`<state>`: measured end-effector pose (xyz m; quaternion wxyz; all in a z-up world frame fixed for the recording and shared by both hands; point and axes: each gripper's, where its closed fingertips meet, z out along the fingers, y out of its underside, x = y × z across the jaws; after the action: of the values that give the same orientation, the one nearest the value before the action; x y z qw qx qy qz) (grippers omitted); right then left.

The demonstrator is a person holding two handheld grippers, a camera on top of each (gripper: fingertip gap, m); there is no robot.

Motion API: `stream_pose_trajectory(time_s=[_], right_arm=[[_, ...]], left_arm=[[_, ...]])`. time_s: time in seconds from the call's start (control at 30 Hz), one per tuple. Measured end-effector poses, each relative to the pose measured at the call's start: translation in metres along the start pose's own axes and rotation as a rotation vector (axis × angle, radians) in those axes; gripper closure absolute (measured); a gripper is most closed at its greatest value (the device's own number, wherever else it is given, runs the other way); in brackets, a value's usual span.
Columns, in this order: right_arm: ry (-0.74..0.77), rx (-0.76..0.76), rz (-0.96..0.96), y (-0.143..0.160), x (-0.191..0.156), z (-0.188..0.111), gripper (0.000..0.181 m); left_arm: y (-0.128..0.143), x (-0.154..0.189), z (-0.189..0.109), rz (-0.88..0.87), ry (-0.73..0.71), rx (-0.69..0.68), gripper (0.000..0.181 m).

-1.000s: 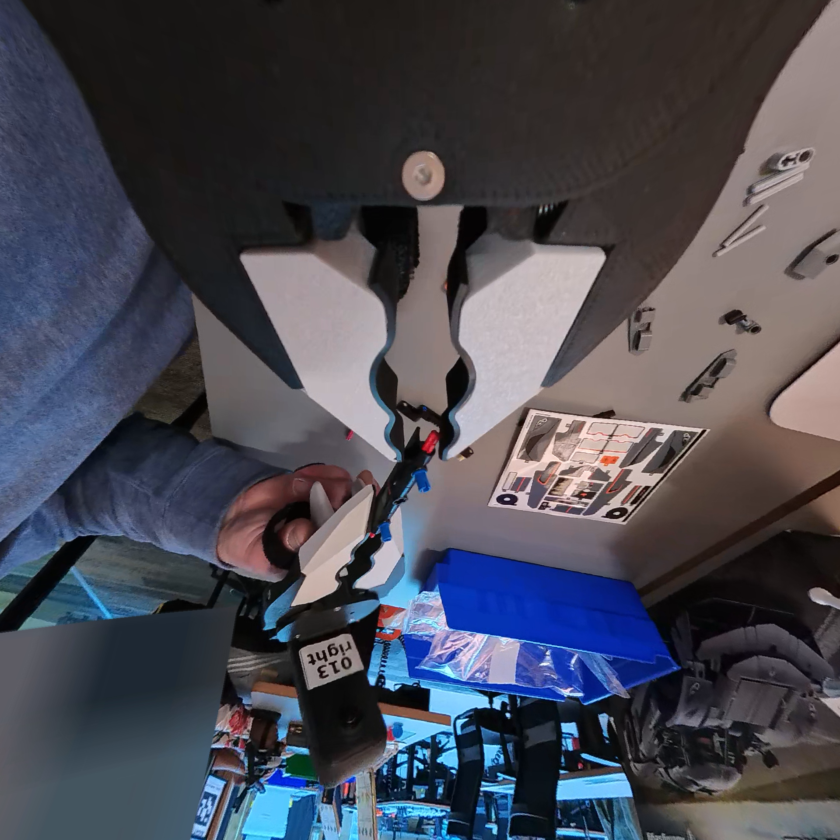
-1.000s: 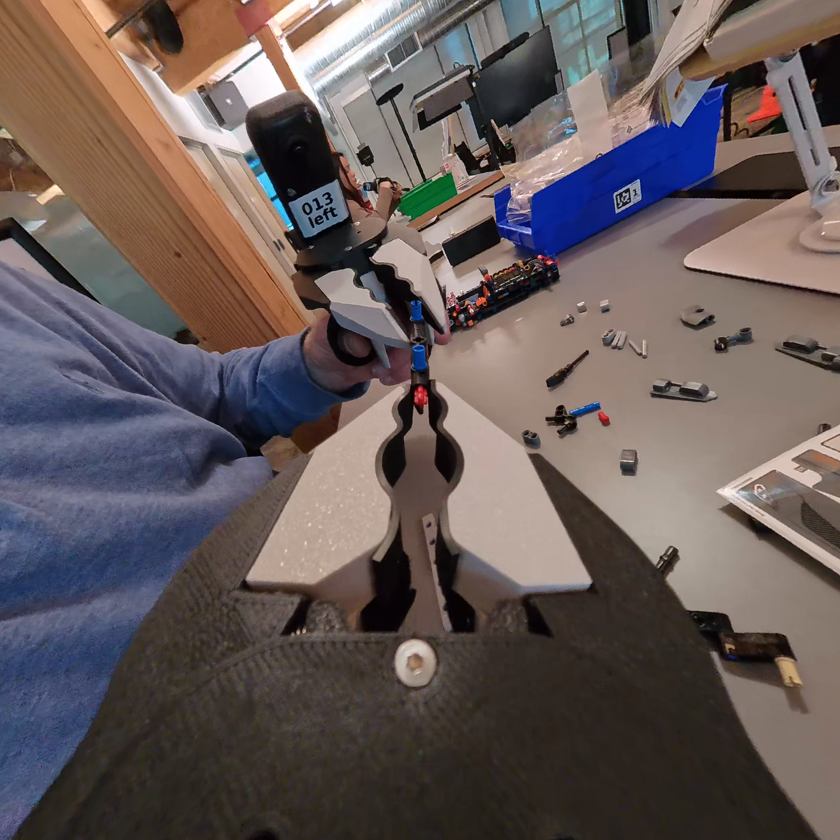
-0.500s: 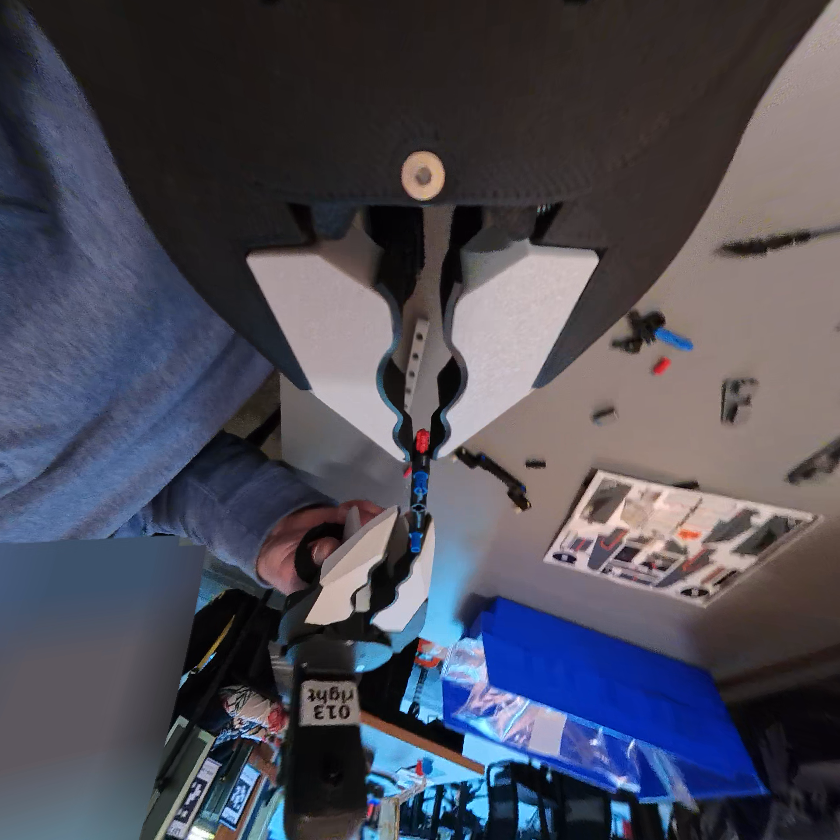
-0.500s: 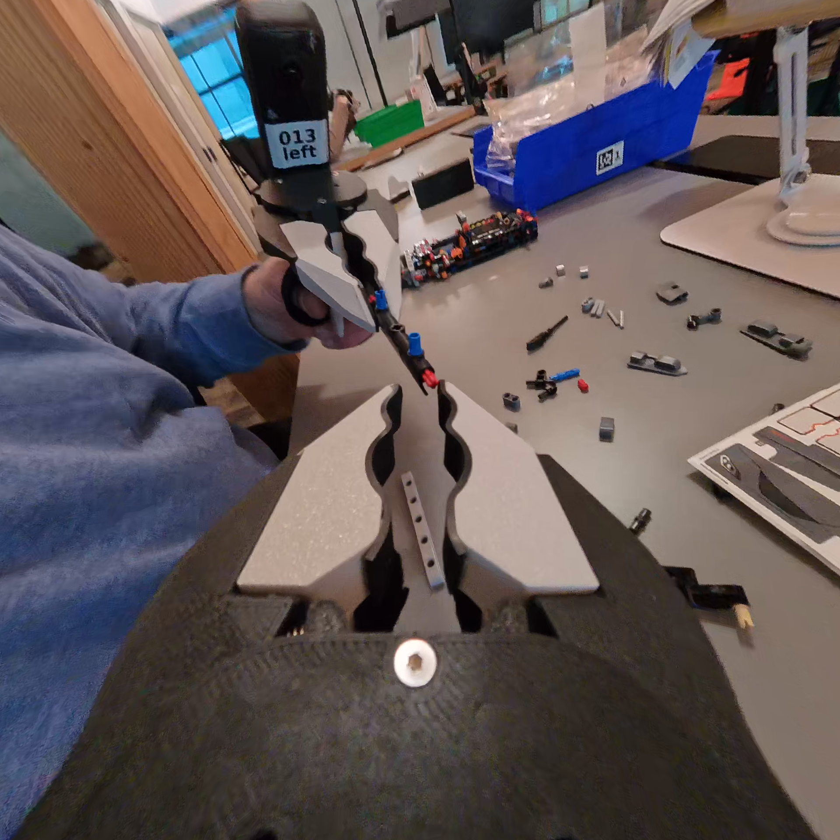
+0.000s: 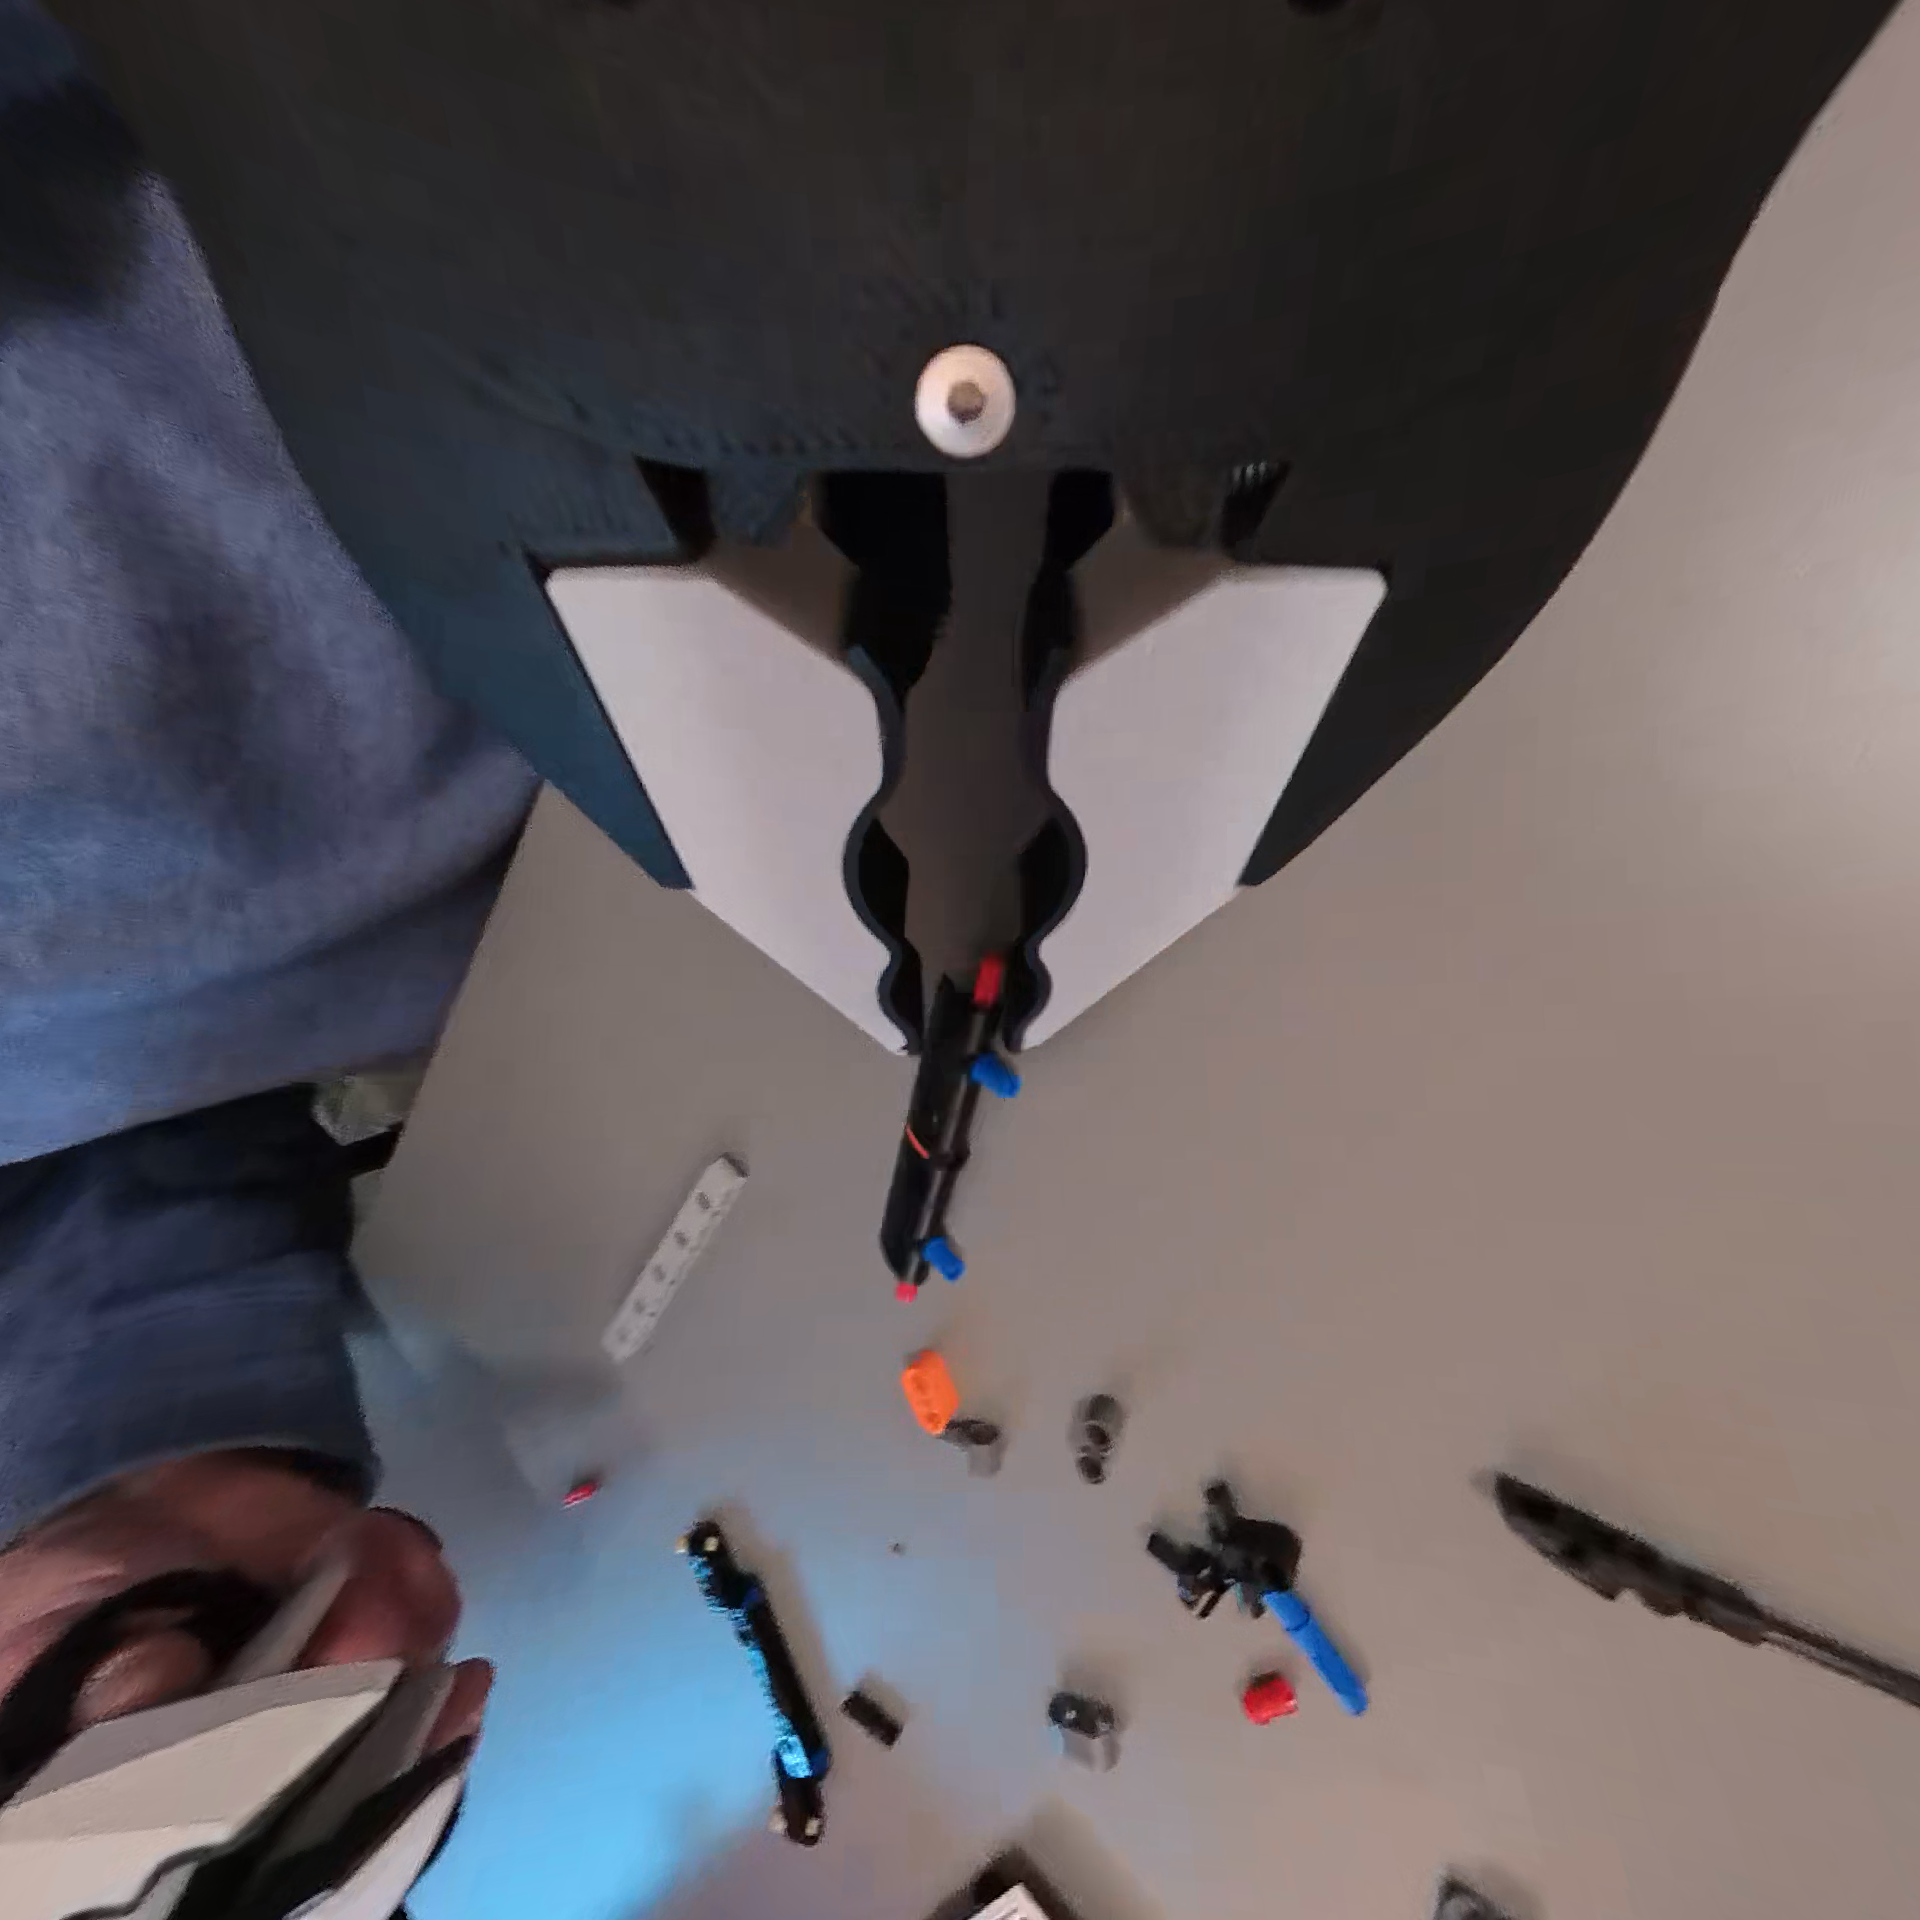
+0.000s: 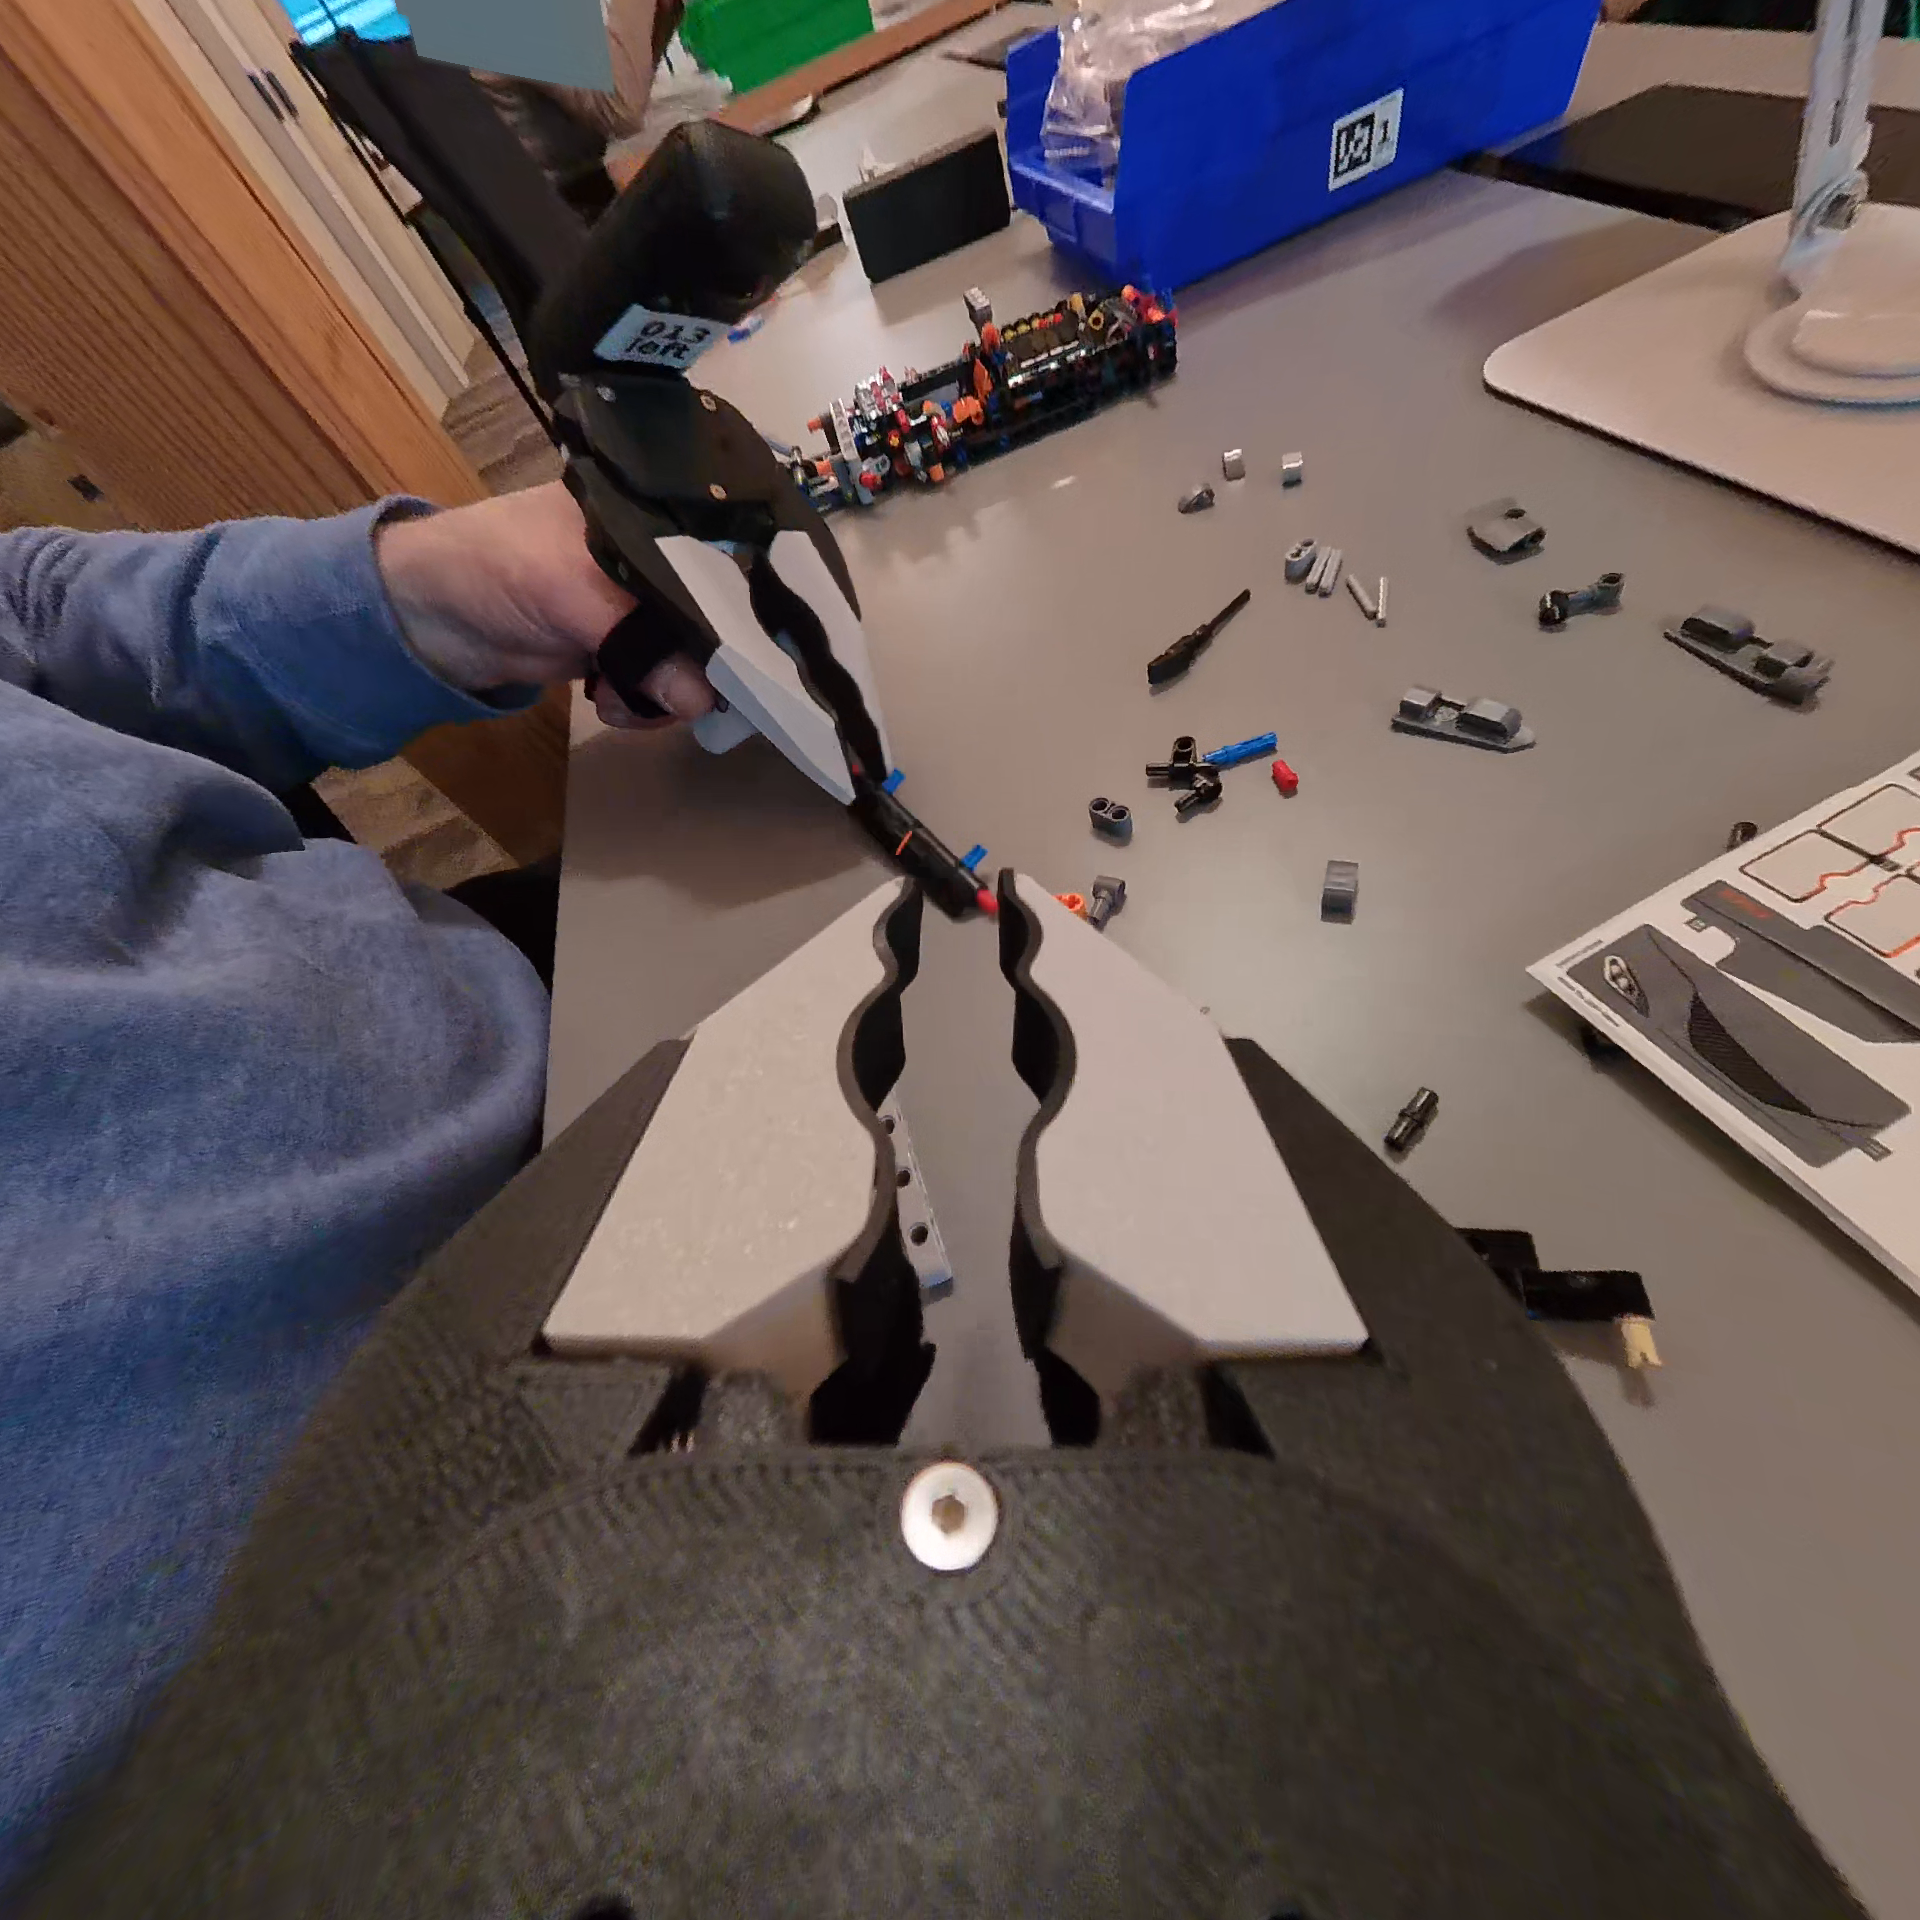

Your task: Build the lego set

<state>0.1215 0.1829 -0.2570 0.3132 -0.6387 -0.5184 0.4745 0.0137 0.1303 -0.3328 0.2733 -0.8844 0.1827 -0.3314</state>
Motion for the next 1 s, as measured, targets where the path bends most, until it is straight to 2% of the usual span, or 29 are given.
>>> stream_pose_trajectory(time_s=[0.2,0.43,0.63,0.73,1.0], right_arm=[[0.047,-0.064,-0.027,-0.004,0.011,0.015,0.169],[0.085,-0.152,-0.08,-0.012,0.031,0.047,0.166],[0.084,-0.186,-0.089,-0.02,0.044,0.067,0.165],[0.081,-0.205,-0.084,-0.02,0.049,0.073,0.165],[0.1,-0.278,-0.072,-0.007,0.06,0.088,0.162]], left_arm=[[-0.01,-0.014,-0.011,0.034,-0.048,0.044,0.151],[-0.034,-0.018,-0.014,0.166,-0.066,0.057,0.151],[-0.02,-0.001,-0.005,0.282,-0.009,-0.016,0.149],[-0.016,0.001,-0.004,0.339,-0.032,-0.022,0.15],[-0.025,0.005,-0.018,0.279,0.022,0.122,0.153]])
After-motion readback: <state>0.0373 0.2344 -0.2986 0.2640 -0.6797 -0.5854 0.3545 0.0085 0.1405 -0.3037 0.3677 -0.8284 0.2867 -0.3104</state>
